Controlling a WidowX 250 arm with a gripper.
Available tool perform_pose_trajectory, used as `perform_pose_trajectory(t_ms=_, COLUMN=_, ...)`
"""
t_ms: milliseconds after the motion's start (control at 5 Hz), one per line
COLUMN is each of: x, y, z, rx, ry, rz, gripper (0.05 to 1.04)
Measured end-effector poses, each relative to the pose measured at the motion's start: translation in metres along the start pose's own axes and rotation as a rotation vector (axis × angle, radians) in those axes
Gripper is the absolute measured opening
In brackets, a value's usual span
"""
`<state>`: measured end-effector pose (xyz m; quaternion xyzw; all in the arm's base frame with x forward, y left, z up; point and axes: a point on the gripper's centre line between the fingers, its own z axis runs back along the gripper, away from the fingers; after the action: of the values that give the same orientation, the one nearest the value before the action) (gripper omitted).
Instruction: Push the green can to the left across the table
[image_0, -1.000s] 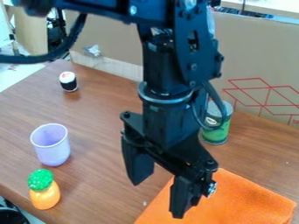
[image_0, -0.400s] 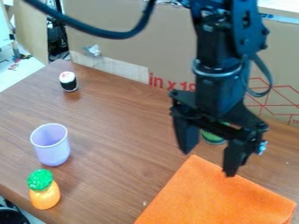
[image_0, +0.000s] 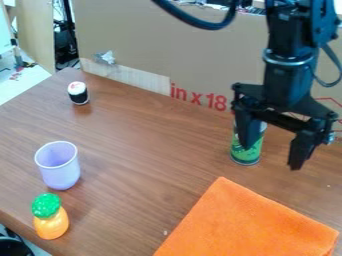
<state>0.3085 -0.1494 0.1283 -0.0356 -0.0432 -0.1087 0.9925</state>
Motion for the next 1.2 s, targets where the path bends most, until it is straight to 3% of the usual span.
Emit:
perform_pose_trajectory(t_ms=600, x=0.037, y=0.002, z=-0.026, rx=-0.055, ry=-0.003, rz=-0.076, gripper=1.001)
perform_pose_trajectory(t_ms=800, x=0.045, y=0.007, z=-0.038, rx=-0.063, ry=-0.021, rz=-0.034, gripper=1.001)
perform_pose_trajectory(t_ms=1000, x=0.047, y=0.010, z=-0.052, rx=-0.057, ry=0.002, rz=-0.021, gripper=1.001)
perform_pose_trajectory(t_ms=1200, x=0.059, y=0.011, z=-0.054, rx=-0.041, ry=-0.020, rz=-0.007, gripper=1.001)
